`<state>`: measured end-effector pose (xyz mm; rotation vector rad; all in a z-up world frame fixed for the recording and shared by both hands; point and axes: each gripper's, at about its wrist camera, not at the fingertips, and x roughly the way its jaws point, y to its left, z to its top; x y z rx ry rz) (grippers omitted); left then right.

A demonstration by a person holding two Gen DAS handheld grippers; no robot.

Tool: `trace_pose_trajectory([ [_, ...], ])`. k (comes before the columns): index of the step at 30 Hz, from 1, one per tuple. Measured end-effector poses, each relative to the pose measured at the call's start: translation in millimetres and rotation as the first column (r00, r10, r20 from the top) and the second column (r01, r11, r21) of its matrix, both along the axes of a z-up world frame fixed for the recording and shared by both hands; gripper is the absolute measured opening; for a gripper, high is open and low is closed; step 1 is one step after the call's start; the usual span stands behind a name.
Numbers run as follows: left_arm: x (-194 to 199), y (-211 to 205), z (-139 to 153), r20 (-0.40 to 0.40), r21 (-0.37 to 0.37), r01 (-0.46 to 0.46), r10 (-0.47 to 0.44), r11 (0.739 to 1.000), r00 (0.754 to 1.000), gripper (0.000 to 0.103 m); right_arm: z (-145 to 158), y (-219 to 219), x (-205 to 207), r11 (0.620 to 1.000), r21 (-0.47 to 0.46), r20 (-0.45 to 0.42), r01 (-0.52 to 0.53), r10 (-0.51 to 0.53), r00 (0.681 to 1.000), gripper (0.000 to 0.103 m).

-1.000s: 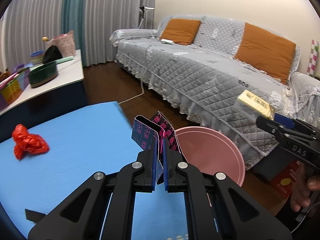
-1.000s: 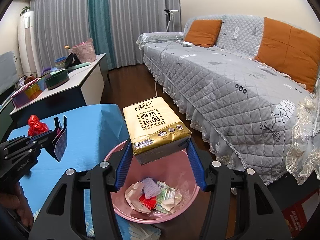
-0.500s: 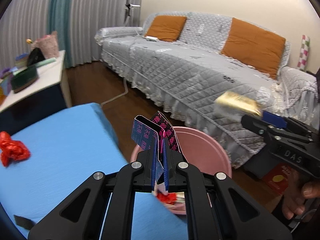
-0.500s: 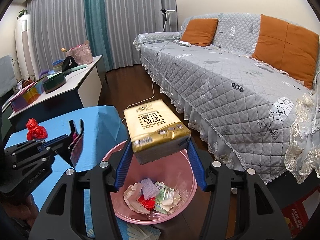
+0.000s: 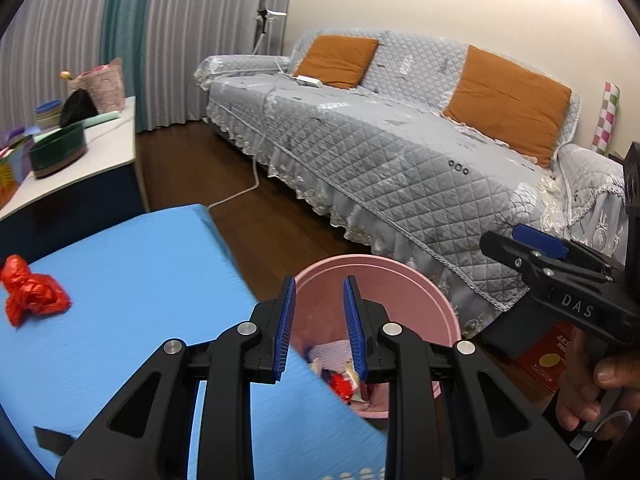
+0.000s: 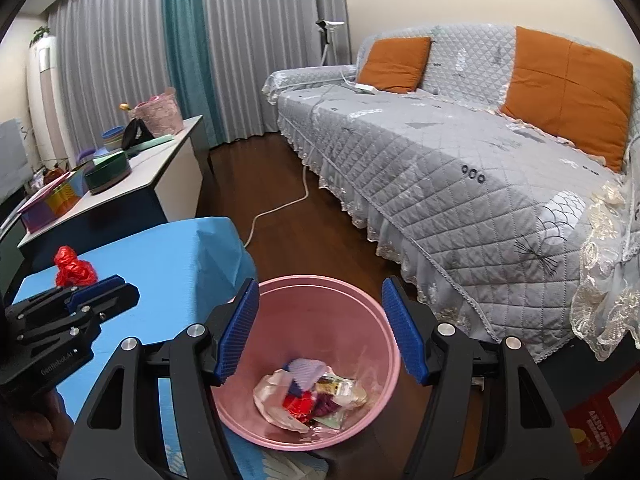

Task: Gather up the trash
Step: 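Open both tools to drop the wrapper and tissue pack into the bin, then move the open left tool back over the red plastic bag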

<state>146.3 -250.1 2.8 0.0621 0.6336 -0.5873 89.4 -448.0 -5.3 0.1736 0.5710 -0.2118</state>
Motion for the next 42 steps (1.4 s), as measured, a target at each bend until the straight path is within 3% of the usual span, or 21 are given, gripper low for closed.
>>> trace_pose_trajectory([
  [6, 0.1, 37.0, 11.0, 0.015, -0.020, -0.070, 0.071, 0.997, 0.997, 0.025, 6.9, 34.7, 5.4, 0.997, -0.020, 0.031, -0.070, 0.071, 0.997, 0.063],
  [9, 2.2, 56.1, 13.3, 0.018, -0.023, -0.106, 0.106, 0.994, 0.994, 0.025, 9.9, 54.7, 8.7, 0.994, -0.025, 0.045, -0.110, 0.111, 0.993, 0.058],
  [12, 4.5, 79.6, 14.3, 0.017, -0.027, -0.150, 0.151, 0.988, 0.988, 0.025, 12.2, 78.3, 13.2, 0.986, -0.021, 0.055, -0.163, 0.164, 0.985, 0.050],
  [17, 5.9, 121.7, 18.9, 0.022, -0.038, -0.227, 0.228, 0.973, 0.973, 0.025, 14.4, 122.7, 22.5, 0.961, -0.018, 0.062, -0.275, 0.276, 0.959, 0.027],
  [30, 8.4, 235.4, 64.5, 0.067, -0.030, -0.387, 0.388, 0.922, 0.919, 0.025, 12.0, 221.8, 38.9, 0.866, 0.005, 0.075, -0.500, 0.498, 0.864, 0.017],
  [37, 23.6, 276.2, 82.4, 0.120, 0.047, -0.372, 0.365, 0.927, 0.923, 0.025, 0.8, 268.9, 43.5, 0.809, 0.043, 0.059, -0.586, 0.583, 0.810, 0.014],
  [42, 38.2, 299.8, 80.0, 0.142, 0.074, -0.364, 0.352, 0.928, 0.925, 0.025, -20.8, 301.4, 50.8, 0.777, 0.067, 0.010, -0.626, 0.627, 0.779, 0.014],
])
